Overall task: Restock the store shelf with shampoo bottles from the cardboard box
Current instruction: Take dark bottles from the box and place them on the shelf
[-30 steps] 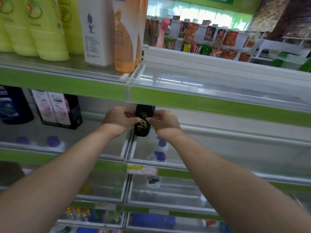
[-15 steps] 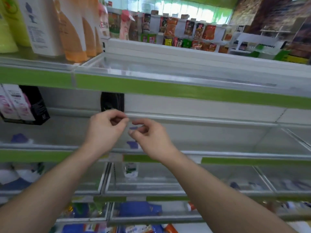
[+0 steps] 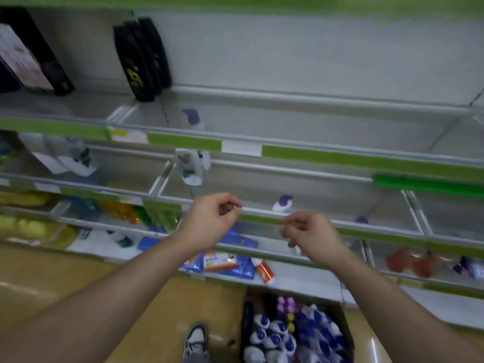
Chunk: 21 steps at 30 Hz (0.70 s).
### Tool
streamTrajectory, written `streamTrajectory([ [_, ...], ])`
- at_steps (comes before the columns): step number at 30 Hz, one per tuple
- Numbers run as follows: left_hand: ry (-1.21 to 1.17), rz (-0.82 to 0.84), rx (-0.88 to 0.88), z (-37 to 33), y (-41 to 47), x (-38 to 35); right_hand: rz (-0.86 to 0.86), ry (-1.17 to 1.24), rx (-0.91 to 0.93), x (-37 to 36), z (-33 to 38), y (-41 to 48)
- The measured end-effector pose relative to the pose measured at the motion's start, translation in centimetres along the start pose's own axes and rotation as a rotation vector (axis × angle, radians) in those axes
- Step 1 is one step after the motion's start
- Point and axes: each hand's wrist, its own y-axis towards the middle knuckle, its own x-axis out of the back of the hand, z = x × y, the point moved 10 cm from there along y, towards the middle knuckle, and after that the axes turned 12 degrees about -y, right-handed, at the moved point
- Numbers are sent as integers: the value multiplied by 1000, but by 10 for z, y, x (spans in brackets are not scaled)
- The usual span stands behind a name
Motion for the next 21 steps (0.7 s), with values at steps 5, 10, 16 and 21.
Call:
streamTrajectory([
  [5,83,92,199,70,-41,-93,103,-42,-97,-7,-104,-20],
  [10,205,201,333,152,-62,-173,109,-47,-269,-47,-215,-12],
  [16,247,300,453,287,-81,-257,138,-165,-271,-137,-304,19],
  [21,253,341,530,422,-94,-319,121,-305,-253,-244,-403,57],
])
